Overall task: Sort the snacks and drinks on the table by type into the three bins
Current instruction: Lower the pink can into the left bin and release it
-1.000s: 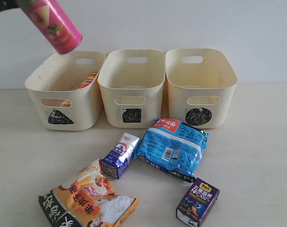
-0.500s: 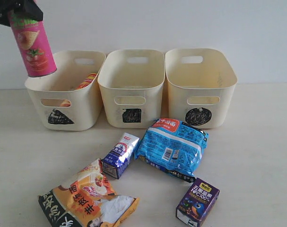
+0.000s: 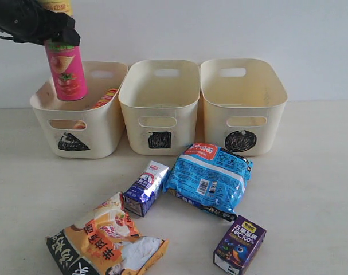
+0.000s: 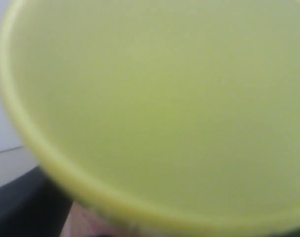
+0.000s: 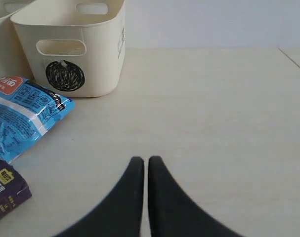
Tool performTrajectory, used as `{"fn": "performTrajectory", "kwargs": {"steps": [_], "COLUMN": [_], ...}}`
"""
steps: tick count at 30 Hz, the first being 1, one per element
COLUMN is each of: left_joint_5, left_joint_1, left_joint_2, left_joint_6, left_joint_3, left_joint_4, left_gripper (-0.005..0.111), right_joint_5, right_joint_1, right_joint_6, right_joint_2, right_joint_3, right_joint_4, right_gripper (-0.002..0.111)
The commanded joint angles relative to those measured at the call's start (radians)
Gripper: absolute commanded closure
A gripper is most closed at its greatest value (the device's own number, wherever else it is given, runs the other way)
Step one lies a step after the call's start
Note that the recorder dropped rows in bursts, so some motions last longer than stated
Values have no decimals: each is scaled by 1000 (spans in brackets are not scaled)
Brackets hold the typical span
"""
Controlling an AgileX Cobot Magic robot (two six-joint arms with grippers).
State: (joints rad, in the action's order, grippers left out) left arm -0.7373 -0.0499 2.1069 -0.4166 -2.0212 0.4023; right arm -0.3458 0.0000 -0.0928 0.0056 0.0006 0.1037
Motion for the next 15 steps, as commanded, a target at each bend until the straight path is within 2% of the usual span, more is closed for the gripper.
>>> {"fn": "performTrajectory", "kwargs": {"steps": [1, 4, 9, 15], "left_joint_5": [58, 54, 54, 50], "left_joint_1": [-10, -10, -10, -10], "left_joint_2": [29, 34, 34, 19], "left_joint_6": [-35, -35, -64, -27], "left_joint_3": [-8, -8, -8, -8], "left_joint_4": [12, 8, 8, 8], "left_gripper": [40, 26, 17, 20], "right_joint_5": [4, 4, 4, 4], "right_joint_1": [-1, -1, -1, -1], "right_joint_6": [5, 5, 5, 5], "right_joint_2": [-6, -6, -6, -6], "right_joint_3": [-1, -1, -1, -1], "right_joint_4": [-8, -8, -8, -8], "right_gripper": [107, 107, 107, 107]}}
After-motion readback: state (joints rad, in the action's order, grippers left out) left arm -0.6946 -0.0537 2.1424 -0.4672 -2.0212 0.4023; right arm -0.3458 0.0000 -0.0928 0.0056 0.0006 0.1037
